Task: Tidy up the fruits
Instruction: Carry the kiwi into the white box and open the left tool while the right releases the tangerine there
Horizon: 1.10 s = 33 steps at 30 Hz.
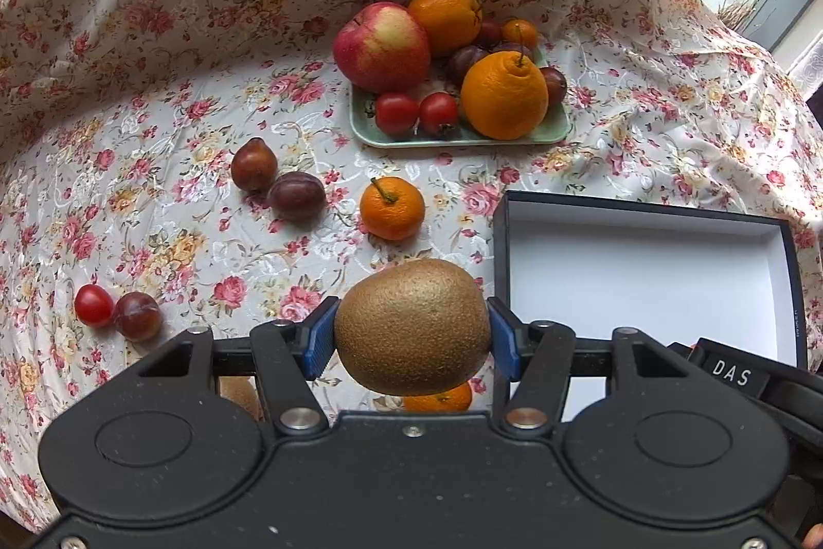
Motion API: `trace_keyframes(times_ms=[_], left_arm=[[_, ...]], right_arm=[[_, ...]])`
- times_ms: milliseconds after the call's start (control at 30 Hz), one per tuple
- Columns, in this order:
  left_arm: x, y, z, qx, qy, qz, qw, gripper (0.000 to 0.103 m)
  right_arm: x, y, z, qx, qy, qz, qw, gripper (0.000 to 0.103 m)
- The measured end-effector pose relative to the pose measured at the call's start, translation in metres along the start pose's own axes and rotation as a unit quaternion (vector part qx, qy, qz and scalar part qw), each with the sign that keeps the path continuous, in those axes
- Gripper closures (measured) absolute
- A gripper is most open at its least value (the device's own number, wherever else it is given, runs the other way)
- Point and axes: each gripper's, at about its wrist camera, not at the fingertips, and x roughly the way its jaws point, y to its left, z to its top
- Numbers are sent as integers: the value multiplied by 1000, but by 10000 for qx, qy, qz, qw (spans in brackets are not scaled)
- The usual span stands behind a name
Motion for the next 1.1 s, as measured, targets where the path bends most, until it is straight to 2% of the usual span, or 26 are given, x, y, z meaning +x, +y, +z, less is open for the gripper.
trace_keyframes(times_ms=[367, 700, 900, 1100], left_arm=[[28, -73, -20, 609, 341, -143, 9975, 40], [47, -108, -32, 861, 520, -143, 9948, 40], [50, -115, -35, 912, 503, -145, 9945, 41], [42, -119, -32, 1038, 205, -60, 9944, 40]], right_arm=[[12, -67, 18, 449, 126, -277, 9985, 58], [22, -97, 24, 684, 319, -385, 9964, 58], [23, -105, 29, 754, 286, -416, 9959, 58], [19, -108, 30, 860, 76, -516, 9949, 60]])
